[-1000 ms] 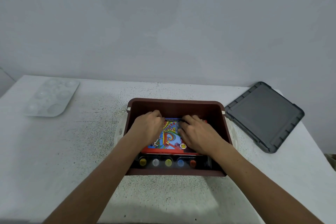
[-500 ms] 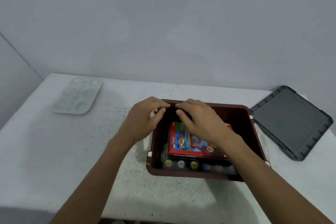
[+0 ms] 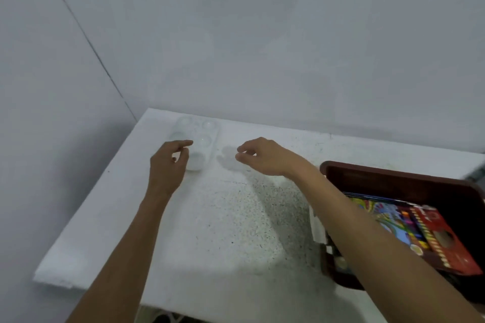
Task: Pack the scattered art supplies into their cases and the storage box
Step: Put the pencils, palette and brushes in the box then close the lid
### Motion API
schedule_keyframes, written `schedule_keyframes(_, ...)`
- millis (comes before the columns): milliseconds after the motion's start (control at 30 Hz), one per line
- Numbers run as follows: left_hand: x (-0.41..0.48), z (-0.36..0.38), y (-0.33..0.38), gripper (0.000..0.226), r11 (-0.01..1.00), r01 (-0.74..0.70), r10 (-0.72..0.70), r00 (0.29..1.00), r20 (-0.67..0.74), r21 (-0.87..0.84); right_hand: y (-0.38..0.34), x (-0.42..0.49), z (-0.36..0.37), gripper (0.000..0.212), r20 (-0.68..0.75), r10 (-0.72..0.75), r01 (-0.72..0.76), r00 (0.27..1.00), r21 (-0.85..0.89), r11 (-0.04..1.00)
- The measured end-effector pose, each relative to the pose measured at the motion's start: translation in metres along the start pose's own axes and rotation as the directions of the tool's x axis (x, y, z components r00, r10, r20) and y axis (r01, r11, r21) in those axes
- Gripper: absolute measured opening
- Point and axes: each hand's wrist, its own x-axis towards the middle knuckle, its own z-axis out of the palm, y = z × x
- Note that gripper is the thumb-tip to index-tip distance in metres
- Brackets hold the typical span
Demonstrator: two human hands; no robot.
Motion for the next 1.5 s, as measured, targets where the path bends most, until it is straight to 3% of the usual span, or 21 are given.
schedule_keyframes(133,0.019,-0.010,-0.047,0.031,0.978,0.150,-0.155,0.988,0.024,0.146,-0.019,0.050,0.031,0.048,0.085,0.124,-0.138,0.989,0.194,0.971)
schedule_keyframes(233,0.026,-0.013,-0.065,0.042,0.949,0.240,-0.256,0.965,0.055,0.204,-0.023,0.076,0.051,0.035,0.107,0.202,-0.228,0.973,0.399,0.888)
schedule_keyframes(367,0.029,-0.015,-0.068,0.050,0.935,0.318,-0.338,0.934,0.119,0.160,-0.029,0.097,0.072,0.030,0.055,0.290,-0.262,0.955,0.612,0.746)
schedule_keyframes(500,0.027,-0.013,-0.068,0.054,0.924,0.374,-0.382,0.915,0.126,0.083,-0.030,0.111,0.087,0.050,0.002,0.346,-0.239,0.938,0.726,0.645)
schedule_keyframes(633,0.025,-0.015,-0.073,0.052,0.882,0.466,-0.460,0.884,0.090,-0.071,-0.030,0.109,0.083,0.052,-0.016,0.398,-0.245,0.917,0.766,0.595)
schedule_keyframes(767,0.018,-0.015,-0.065,0.046,0.789,0.524,-0.488,0.852,0.191,-0.319,-0.026,0.096,0.072,0.050,-0.038,0.411,-0.218,0.911,0.802,0.556)
schedule_keyframes(967,0.004,-0.010,-0.031,0.040,0.698,0.523,-0.428,0.852,0.300,-0.489,-0.015,0.069,0.046,0.007,-0.119,0.432,-0.143,0.894,0.839,0.525)
schedule_keyframes(1067,-0.006,-0.004,-0.011,0.038,0.674,0.519,-0.394,0.855,0.339,-0.526,-0.006,0.049,0.028,0.018,-0.190,0.444,-0.044,0.876,0.884,0.466)
schedule_keyframes(1200,-0.020,0.014,0.021,0.034,0.705,0.463,-0.303,0.882,0.361,-0.538,0.016,0.011,-0.005,0.015,-0.252,0.486,0.047,0.837,0.917,0.395)
schedule_keyframes(1400,-0.038,0.052,0.088,0.031,0.601,0.457,-0.357,0.887,0.292,-0.656,0.060,-0.057,-0.048,0.031,-0.281,0.457,0.111,0.844,0.924,0.365)
schedule_keyframes(1500,-0.051,0.074,0.125,0.025,0.660,0.415,-0.351,0.908,0.231,-0.626,0.087,-0.095,-0.062,0.037,-0.315,0.482,0.144,0.818,0.922,0.360)
